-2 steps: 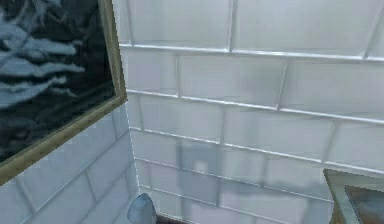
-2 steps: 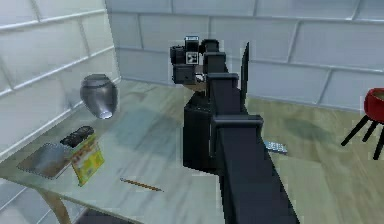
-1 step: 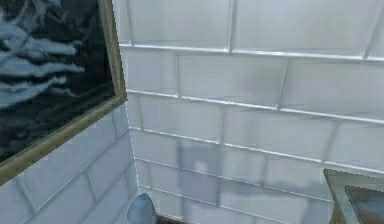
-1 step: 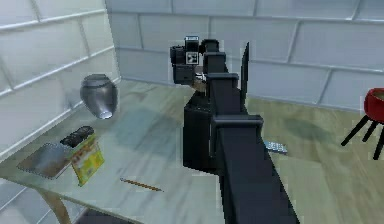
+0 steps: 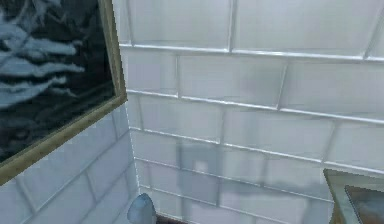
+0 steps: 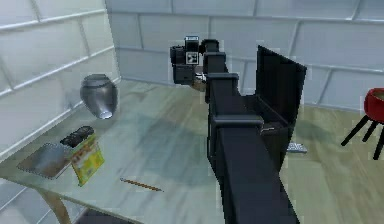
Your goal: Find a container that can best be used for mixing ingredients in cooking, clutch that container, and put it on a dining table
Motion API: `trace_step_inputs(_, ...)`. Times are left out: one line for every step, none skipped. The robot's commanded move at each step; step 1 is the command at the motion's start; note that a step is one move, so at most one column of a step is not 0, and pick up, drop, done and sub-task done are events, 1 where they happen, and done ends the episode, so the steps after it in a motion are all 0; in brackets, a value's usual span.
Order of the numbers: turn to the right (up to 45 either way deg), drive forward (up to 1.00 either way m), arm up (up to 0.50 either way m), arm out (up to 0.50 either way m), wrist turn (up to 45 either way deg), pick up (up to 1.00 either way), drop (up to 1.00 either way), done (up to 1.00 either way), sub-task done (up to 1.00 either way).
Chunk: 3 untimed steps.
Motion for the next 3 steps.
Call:
trace_step_inputs(0.0, 0.00, 0.00, 0.00, 0.0, 0.00, 1.00, 0.00, 0.00)
trace_step_inputs(0.0, 0.00, 0.00, -0.10, 0.0, 0.00, 0.00, 0.00, 0.00)
trace_step_inputs(0.0, 0.00, 0.00, 0.00, 0.0, 0.00, 0.00, 1.00, 0.00)
